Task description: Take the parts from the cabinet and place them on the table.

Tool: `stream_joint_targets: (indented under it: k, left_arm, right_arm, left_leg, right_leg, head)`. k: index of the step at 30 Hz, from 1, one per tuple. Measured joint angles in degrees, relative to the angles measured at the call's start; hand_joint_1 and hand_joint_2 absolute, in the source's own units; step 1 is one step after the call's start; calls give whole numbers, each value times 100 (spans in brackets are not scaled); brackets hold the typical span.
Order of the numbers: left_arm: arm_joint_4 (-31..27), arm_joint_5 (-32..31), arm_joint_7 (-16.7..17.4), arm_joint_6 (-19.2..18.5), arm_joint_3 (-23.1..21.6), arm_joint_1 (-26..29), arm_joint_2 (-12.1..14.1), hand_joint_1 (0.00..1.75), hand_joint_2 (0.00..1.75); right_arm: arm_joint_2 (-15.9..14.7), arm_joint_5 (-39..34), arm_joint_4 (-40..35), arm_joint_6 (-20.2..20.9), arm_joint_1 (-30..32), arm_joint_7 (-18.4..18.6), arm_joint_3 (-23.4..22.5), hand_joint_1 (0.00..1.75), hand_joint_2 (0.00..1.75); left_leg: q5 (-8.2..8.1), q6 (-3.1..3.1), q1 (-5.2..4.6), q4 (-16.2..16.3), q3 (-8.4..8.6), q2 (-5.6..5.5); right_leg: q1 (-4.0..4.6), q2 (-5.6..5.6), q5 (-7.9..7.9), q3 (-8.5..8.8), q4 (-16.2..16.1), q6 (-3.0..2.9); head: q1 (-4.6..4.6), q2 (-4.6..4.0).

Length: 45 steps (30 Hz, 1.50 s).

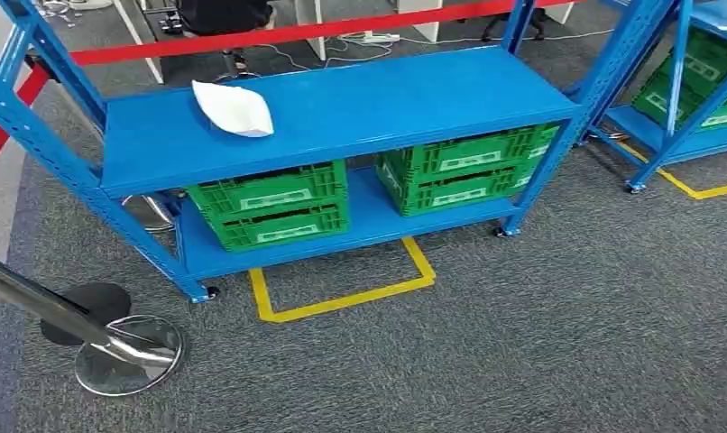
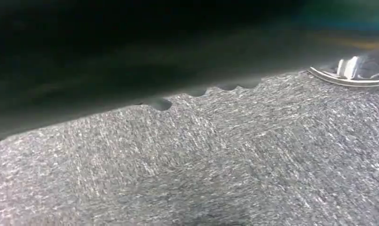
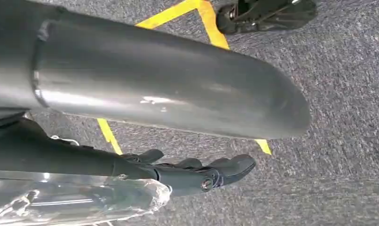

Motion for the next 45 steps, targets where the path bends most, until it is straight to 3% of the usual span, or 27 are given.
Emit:
stream_joint_targets:
  k: [1, 4, 6, 9, 10, 11, 12, 14, 15, 17, 19, 21, 24, 25, 26, 27, 29, 30, 31, 32, 36, 38, 40, 41, 42, 43, 45]
  left_arm:
    - [0, -24, 0, -15, 7, 1, 2, 0, 0]
    - [0, -39, -2, -70, 13, -8, 4, 0, 0]
    - [0, -46, -4, -83, 20, -6, 4, 0, 0]
    - [0, -52, -9, -98, 31, -8, 4, 0, 0]
    - [0, -55, -11, -100, 33, -2, 4, 0, 0]
    - [0, -63, -15, -105, 35, 6, 4, 0, 0]
    - [0, -66, -15, -107, 35, 12, 4, 0, 0]
    - [0, -107, -22, -118, 39, 10, 11, 0, 0]
    - [0, -107, -24, -118, 42, 14, 22, 0, 0]
    - [2, -116, -28, -120, 44, -11, 24, 0, 0]
    - [2, -116, -28, -120, 46, 1, 28, 0, 0]
    - [0, -116, -31, -116, 52, 13, 33, 0, 0]
    - [2, -122, -33, -112, 57, -12, 28, 0, 0]
    - [2, -125, -33, -111, 57, -13, 31, 0, 0]
    - [2, -125, -33, -109, 59, -11, 28, 0, 0]
    - [2, -127, -33, -105, 59, -9, 28, 0, 0]
    - [2, -133, -33, -98, 59, -7, 24, 0, 0]
    - [2, -140, -33, -98, 59, -9, 22, 0, 0]
    - [2, -140, -33, -98, 61, -8, 26, 0, 0]
    - [2, -140, -33, -96, 63, -10, 28, 0, 0]
    - [2, -140, -33, -96, 63, -27, 31, 0, 0]
    - [2, -140, -33, -96, 66, -30, 31, 0, 0]
    - [2, -140, -33, -96, 66, -25, 31, 0, 0]
    - [2, -142, -33, -96, 68, -13, 31, 0, 0]
    - [4, -144, -33, -94, 68, -4, 31, 0, 0]
    - [4, -157, -33, -90, 68, -2, 31, 0, 0]
    - [4, -157, -33, -81, 72, -4, 35, 0, 0]
  right_arm:
    - [2, 0, 2, -2, -1, 15, 11, 0, 0]
    - [2, 24, 11, 35, 22, 76, 13, 0, 0]
    - [2, 42, 11, 44, 22, 94, 9, 0, 0]
    - [2, 55, 13, 70, 21, 100, 11, 0, 0]
    - [2, 57, 13, 83, 24, 103, 9, 0, 0]
    - [0, 66, 15, 92, 24, 109, 7, 0, 0]
    - [0, 68, 15, 94, 23, 109, 7, 0, 0]
    - [2, 79, 15, 114, 19, 111, 9, 0, 0]
    - [2, 79, 15, 114, 18, 111, 9, 0, 0]
    - [2, 83, 18, 122, 9, 118, 9, 0, 0]
    - [2, 85, 17, 129, 18, 127, 11, 0, 0]
    - [0, 92, 17, 125, 20, 125, 9, 0, 0]
    - [0, 105, 24, 122, 4, 125, 11, 0, 0]
    - [0, 107, 28, 122, 6, 122, 11, 0, 0]
    - [0, 109, 39, 122, 8, 120, 9, 0, 0]
    - [0, 114, 46, 120, 8, 116, 9, 0, 0]
    - [-4, 125, 54, 118, 6, 107, 4, 0, 0]
    - [-7, 127, 57, 118, 0, 105, 7, 0, 0]
    - [-7, 129, 66, 118, -15, 105, 7, 0, 0]
    - [-4, 131, 68, 114, -31, 96, 9, 0, 0]
    - [-4, 142, 74, 111, 3, 96, -7, 0, 0]
    - [-4, 144, 74, 109, -11, 96, -11, 0, 0]
    - [-7, 151, 74, 111, -14, 92, -13, 0, 0]
    - [-7, 153, 76, 109, -12, 92, -15, 0, 0]
    - [-7, 157, 77, 109, -10, 90, -17, 0, 0]
    - [-5, 157, 81, 109, -11, 90, -17, 0, 0]
    - [-4, 160, 90, 109, -17, 74, -20, 0, 0]
  left_leg:
    - [-16, -28, -15, 28, -4, -5]
    - [4, -96, 13, 13, 12, -5]
    - [-195, -158, 35, 200, -55, -52]
    - [-847, -180, 38, 1404, -576, -83]
    - [-894, -169, 38, 1705, -723, -86]
    - [-814, -151, 37, 1712, -734, -89]
    - [-606, -127, 35, 1512, -657, -90]
    - [-41, -53, 16, 641, -280, -106]
    - [78, -7, -5, 294, -143, -134]
    - [-43, -1, -19, 112, -58, -138]
    - [-30, 20, -34, 104, -86, -140]
    - [16, 66, 15, 0, -32, -123]
    - [-9, 121, 6, 2, -30, -110]
    - [-15, 128, 3, 3, -32, -105]
    - [-26, 125, 3, 4, -17, -104]
    - [-41, 121, 4, 4, 4, -105]
    - [-84, 89, 11, 6, 72, -106]
    - [-112, 56, 3, 8, 100, -105]
    - [-143, 14, -42, 38, 99, -109]
    - [-146, -7, -42, 49, 92, -111]
    - [-241, -98, -6, 131, 95, -115]
    - [-591, -137, -2, 778, -229, -116]
    - [-917, -150, 1, 1695, -732, -116]
    - [-899, -144, 1, 1876, -866, -116]
    - [-729, -128, 1, 1804, -875, -116]
    - [-473, -104, -1, 1555, -795, -117]
    - [159, -14, -24, 607, -423, -130]
  right_leg:
    - [3, 25, 69, -11, -26, -66]
    - [39, 23, 62, -23, -5, -165]
    - [12, 26, 108, 25, -29, -241]
    - [38, 30, 116, -5, -25, -278]
    - [49, 33, 113, -5, -24, -282]
    - [57, 43, 109, 4, -24, -286]
    - [68, 57, 104, 18, -24, -287]
    - [75, 84, 83, 71, -24, -282]
    - [72, 89, 70, 18, -27, -269]
    - [104, 99, 51, 30, 3, -210]
    - [87, 92, 73, 23, -26, -163]
    - [87, 86, -41, -56, 110, -107]
    - [78, 79, -604, -697, 1355, -55]
    - [78, 79, -694, -903, 1710, -41]
    - [75, 78, -628, -972, 1783, -35]
    - [69, 76, -447, -907, 1610, -32]
    - [41, 54, 101, -455, 660, -33]
    - [28, 16, 243, -239, 218, -32]
    - [61, 9, 133, -166, 75, -43]
    - [47, 26, 148, -124, 75, -110]
    - [44, 36, 145, -102, 42, -230]
    - [48, 31, 116, -87, 42, -280]
    - [63, 29, 88, -67, 43, -319]
    - [71, 36, 74, -46, 44, -328]
    - [79, 48, 53, -15, 44, -331]
    - [87, 64, 30, 21, 44, -331]
    - [95, 79, -27, 119, 41, -317]
  head:
    - [-11, 0]
    - [-24, 0]
    - [-39, 0]
    - [-57, 0]
    - [-55, 0]
    - [-52, 0]
    - [-55, 0]
    - [-57, 0]
    - [-61, 0]
    - [-66, 0]
    - [-66, 0]
    - [-55, 0]
    - [-26, 0]
    - [-15, 0]
    - [-22, 0]
    - [-18, 0]
    - [-20, 0]
    - [-13, 0]
    - [-2, 0]
    - [-15, 0]
    - [-28, 0]
    - [-57, 0]
    - [-57, 0]
    - [-59, 0]
    - [-55, 0]
    - [-61, 0]
    - [-57, 0]
